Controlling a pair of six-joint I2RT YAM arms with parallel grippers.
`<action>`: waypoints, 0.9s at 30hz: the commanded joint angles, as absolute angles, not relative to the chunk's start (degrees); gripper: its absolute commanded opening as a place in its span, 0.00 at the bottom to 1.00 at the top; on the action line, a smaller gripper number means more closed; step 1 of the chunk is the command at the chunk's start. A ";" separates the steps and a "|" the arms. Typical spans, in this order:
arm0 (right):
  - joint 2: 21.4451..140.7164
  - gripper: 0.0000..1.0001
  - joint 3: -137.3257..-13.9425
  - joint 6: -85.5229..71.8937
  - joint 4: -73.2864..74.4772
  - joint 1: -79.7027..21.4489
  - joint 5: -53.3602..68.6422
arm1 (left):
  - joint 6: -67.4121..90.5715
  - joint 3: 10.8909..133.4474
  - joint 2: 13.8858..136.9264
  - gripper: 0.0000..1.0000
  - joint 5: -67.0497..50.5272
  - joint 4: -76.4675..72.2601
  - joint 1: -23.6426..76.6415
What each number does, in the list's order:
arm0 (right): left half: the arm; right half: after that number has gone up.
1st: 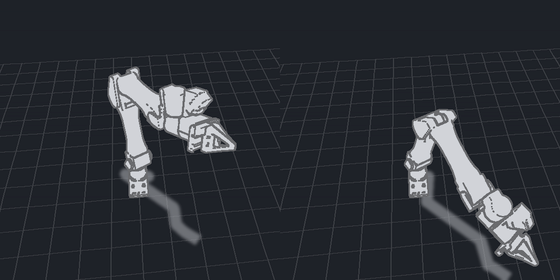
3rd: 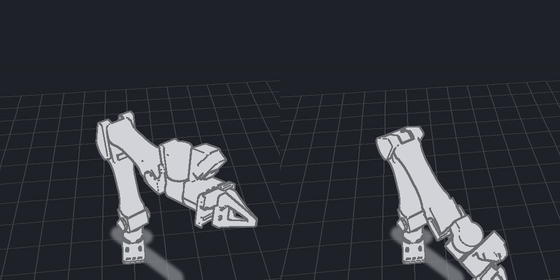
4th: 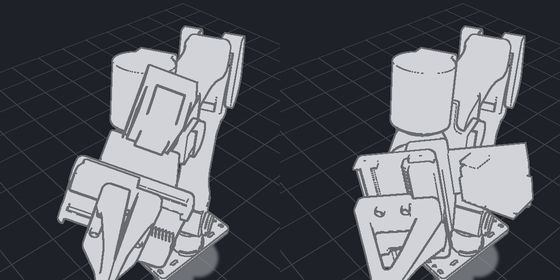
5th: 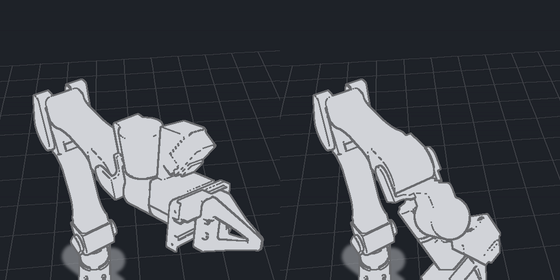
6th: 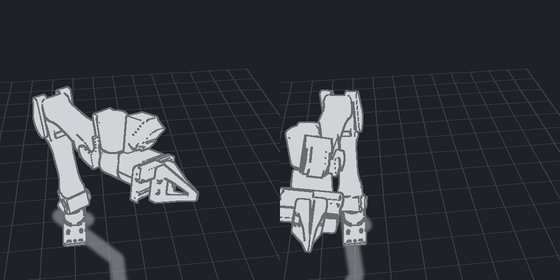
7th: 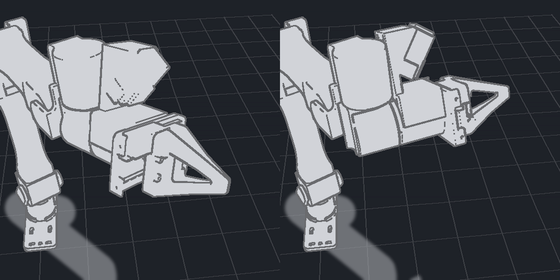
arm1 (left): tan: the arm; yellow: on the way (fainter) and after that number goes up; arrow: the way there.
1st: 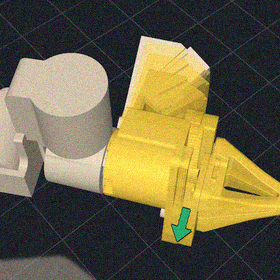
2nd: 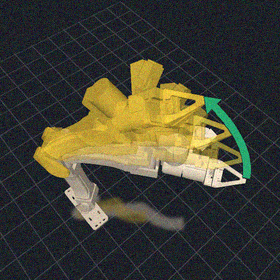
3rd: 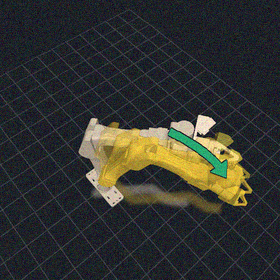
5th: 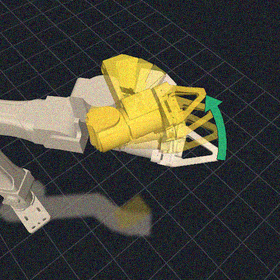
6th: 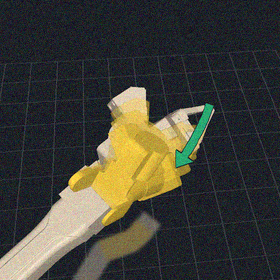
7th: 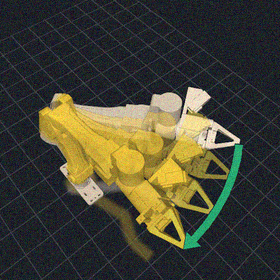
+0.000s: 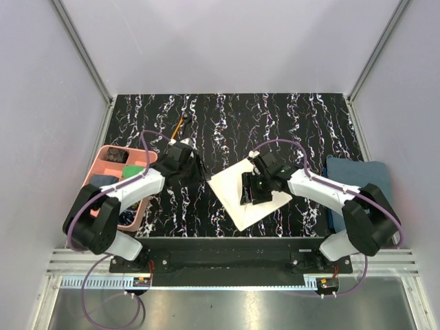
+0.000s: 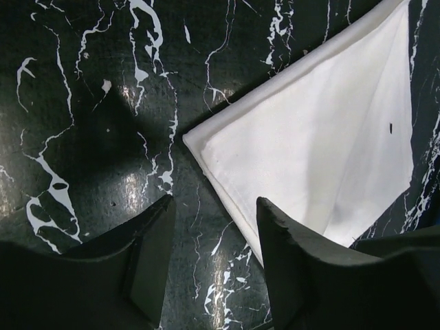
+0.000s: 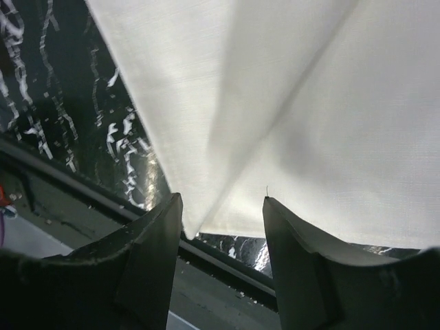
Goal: Fold the napkin into a case and place the utensils inside
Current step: Pick up the upper triangle-folded napkin from the center of the board.
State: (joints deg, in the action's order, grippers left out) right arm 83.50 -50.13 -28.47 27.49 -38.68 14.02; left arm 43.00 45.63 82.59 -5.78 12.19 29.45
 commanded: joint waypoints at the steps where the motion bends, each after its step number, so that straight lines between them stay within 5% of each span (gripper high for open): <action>1: 86.73 0.58 -50.79 -30.23 26.09 -38.59 6.43 | 42.36 48.69 86.13 0.53 -6.33 9.58 28.83; 4: 88.15 0.47 -50.89 -31.63 28.47 -37.00 3.00 | 42.10 48.26 87.19 0.54 -6.24 8.53 28.83; 13: 86.32 0.41 -46.15 -32.35 28.13 -36.91 0.70 | 41.31 46.06 85.34 0.54 -7.73 7.12 28.74; 27: 83.84 0.70 -57.73 -24.70 38.23 -52.98 2.02 | 49.92 42.10 76.21 0.54 2.19 12.38 28.30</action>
